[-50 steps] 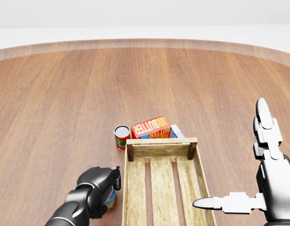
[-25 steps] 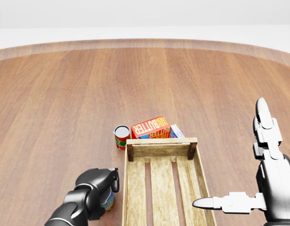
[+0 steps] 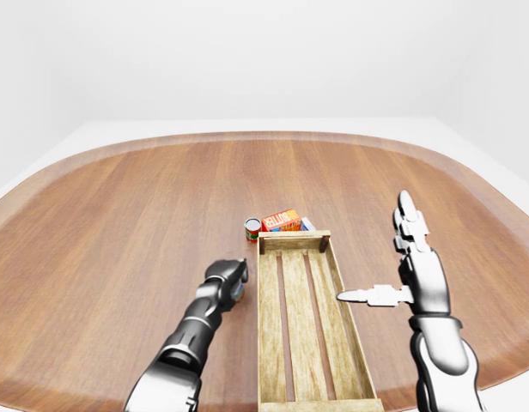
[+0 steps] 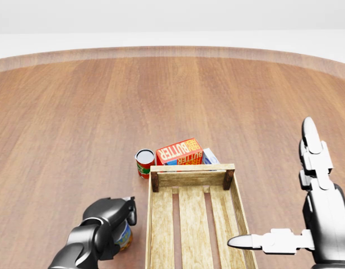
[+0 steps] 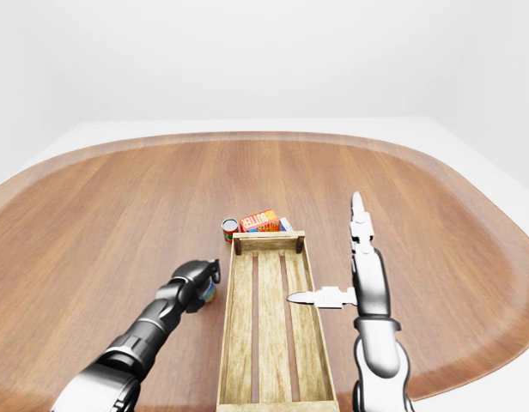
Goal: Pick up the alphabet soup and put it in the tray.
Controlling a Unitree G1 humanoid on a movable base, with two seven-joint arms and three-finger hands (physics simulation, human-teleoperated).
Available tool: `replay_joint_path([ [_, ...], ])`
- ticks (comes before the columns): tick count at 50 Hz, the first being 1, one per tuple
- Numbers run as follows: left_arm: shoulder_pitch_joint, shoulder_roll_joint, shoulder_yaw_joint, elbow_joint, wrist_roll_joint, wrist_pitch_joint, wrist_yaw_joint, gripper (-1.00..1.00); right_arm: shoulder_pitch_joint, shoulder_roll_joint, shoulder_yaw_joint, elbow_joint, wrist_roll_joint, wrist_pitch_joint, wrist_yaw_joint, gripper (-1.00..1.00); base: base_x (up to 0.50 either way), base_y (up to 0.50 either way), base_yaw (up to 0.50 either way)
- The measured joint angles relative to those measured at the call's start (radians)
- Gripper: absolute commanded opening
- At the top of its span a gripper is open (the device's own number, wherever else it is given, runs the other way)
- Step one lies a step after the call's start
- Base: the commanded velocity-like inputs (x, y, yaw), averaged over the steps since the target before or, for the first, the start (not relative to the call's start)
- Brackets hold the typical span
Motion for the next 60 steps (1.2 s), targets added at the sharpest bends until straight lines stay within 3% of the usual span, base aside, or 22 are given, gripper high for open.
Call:
replay_joint_path([
  [31,0.237,0.035,0.045,-0.507,-0.012,0.038,-0.188,-1.00,-0.001,-0.001,0.004,-0.002,0.001,0.000,-0.002,1.00,0.00,0.00,0.00],
  [60,0.401,0.019,0.064,-1.008,0.024,0.038,-0.425,-1.00,0.004,0.001,-0.001,-0.015,0.005,0.000,0.006,1.00,0.00,0.00,0.00],
])
